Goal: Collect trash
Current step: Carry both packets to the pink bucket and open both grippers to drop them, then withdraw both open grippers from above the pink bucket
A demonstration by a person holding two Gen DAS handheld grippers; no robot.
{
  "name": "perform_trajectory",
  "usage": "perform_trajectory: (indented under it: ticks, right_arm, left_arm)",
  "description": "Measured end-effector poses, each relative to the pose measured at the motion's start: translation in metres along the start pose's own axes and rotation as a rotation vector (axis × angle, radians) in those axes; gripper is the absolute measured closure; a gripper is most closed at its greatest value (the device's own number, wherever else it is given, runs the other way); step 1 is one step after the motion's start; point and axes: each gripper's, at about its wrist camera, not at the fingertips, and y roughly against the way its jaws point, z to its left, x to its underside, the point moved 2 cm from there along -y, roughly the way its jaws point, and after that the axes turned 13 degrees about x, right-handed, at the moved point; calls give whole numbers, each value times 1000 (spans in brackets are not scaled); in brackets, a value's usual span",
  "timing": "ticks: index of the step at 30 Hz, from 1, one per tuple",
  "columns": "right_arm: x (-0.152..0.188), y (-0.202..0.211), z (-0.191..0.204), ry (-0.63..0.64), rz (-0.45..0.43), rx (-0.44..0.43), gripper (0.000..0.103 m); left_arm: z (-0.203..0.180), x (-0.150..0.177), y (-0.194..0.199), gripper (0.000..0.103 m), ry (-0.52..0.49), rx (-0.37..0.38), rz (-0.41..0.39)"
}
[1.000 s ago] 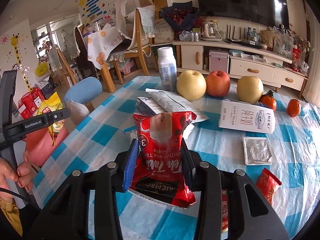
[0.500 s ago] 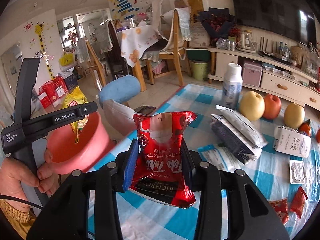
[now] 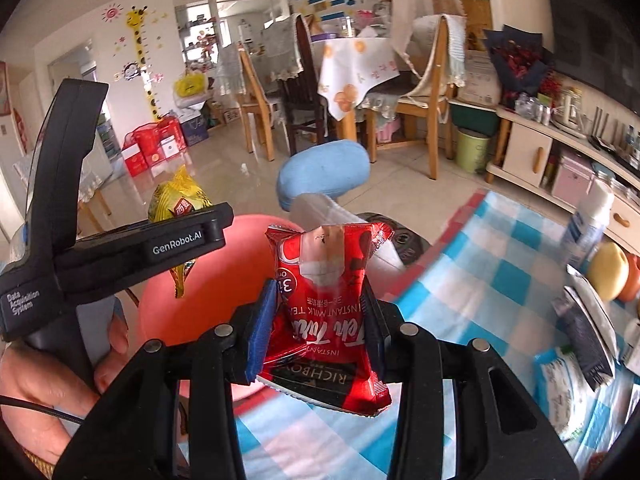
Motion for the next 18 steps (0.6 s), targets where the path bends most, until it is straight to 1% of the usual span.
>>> perform_trajectory:
  ticks: [6,9,11,12,13,15,17,18]
  right_arm:
    - [-9,-23,30,58,22,-33,61]
    - [-5,-30,41,85,44,-65,58]
    - [-2,-31,43,86,45,-72,57]
    - [-2,-32,43,85,44,-74,53]
    - [-1,-31,42,83,37,-70,46]
    - [2,-28,39,78,22,-38,36]
    - [5,-22,33,72,12,-21,35]
    - [6,-19,29,68,6,-4,32]
  left_arm:
    - [24,-4,-3,31,46,-31,12]
    - [29,-3,-5,30,56,-41,20]
    - [29,-5,-5,21,52,-48,13]
    - [29,-5,-5,20,50,-49,9]
    - [28,-4,-5,20,48,-49,7]
    - [27,-5,-6,19,42,-50,8]
    - [22,-3,-7,18,31,-51,13]
    - [20,-3,-6,17,23,-48,13]
